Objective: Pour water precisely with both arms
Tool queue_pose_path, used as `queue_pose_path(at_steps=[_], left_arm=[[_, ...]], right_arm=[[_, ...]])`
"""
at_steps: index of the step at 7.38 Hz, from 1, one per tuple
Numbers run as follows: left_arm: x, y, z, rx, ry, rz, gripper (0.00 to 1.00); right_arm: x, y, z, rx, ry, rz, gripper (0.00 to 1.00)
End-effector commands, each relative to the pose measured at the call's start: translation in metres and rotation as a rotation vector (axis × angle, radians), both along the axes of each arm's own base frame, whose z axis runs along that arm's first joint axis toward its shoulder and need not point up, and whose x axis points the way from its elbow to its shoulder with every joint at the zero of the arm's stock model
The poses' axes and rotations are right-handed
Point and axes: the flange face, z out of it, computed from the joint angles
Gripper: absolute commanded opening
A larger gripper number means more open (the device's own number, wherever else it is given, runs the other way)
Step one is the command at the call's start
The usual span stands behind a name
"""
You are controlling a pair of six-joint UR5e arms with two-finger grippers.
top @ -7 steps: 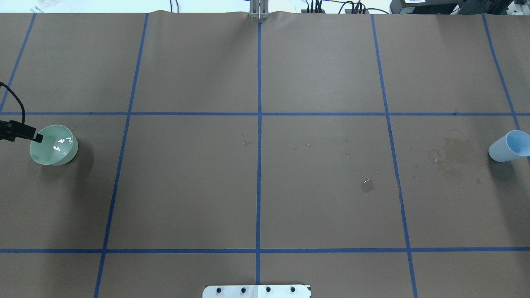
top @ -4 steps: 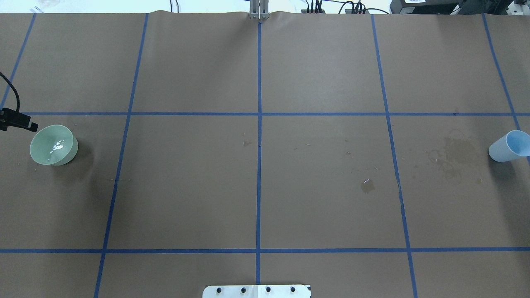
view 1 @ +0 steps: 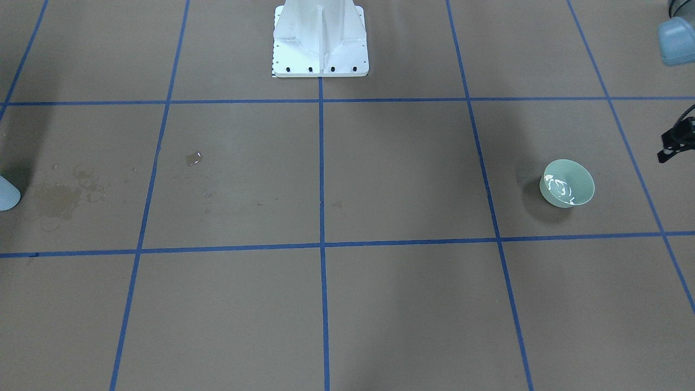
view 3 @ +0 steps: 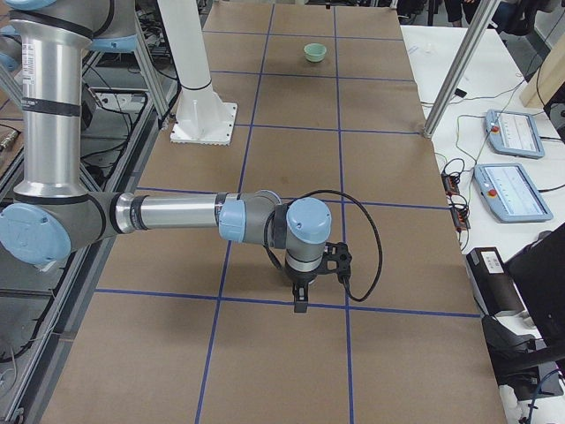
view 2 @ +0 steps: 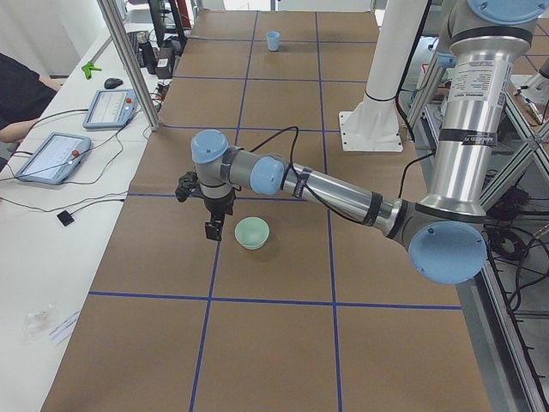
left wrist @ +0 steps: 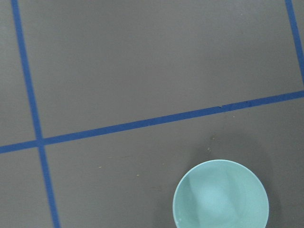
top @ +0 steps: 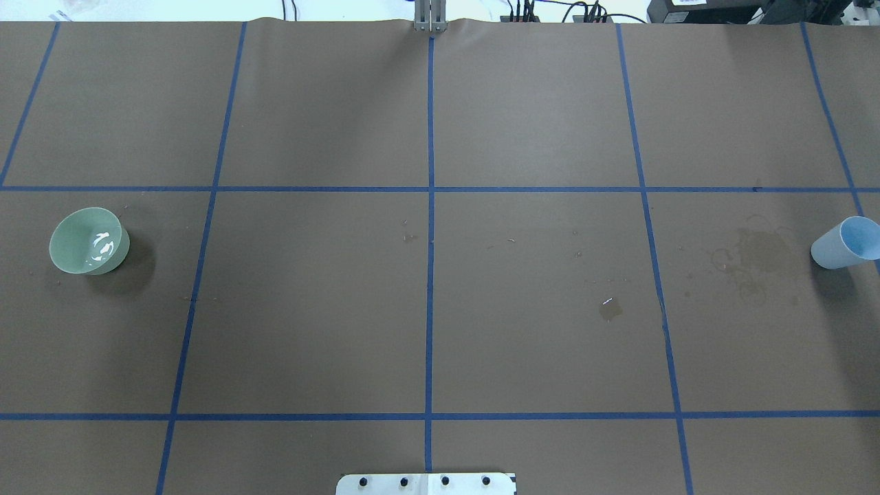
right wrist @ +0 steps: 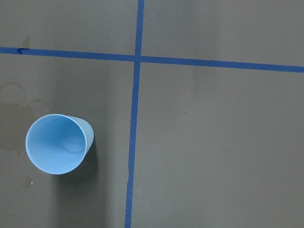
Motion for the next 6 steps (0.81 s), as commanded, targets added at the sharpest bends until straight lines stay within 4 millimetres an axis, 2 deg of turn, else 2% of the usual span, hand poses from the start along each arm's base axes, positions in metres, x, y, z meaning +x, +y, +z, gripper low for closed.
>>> queue_pose_path(at_steps=[1,2,3,4,5,6], left_arm=[[-0.06,-0.002,0.032,-0.112,0.041,-0.031,1.0],[-0.059,0.013,0.088,-0.131,0.097,0.032,1.0],[-0.069,0.039,0.136,-0.137,0.101,0.031,1.0],[-0.077,0.062,0.156,-0.094,0.101,0.011,1.0],[-0.077,0.066,0.158,-0.102,0.101,-0.006,1.0],[-0.078,0.065,0.147,-0.118,0.094,-0.047,1.0]], right_arm=[[-0.001,-0.003,-0.005,0.01,-0.017,0.001,1.0],[-0.001,-0.006,-0.009,0.017,-0.016,0.002,1.0],[0.0,-0.006,-0.008,0.014,-0.016,0.004,1.0],[0.0,-0.006,-0.008,0.011,-0.016,0.004,0.99],[0.0,-0.003,-0.004,-0.003,-0.017,0.005,1.0],[-0.001,0.0,-0.003,-0.007,-0.017,0.005,1.0]])
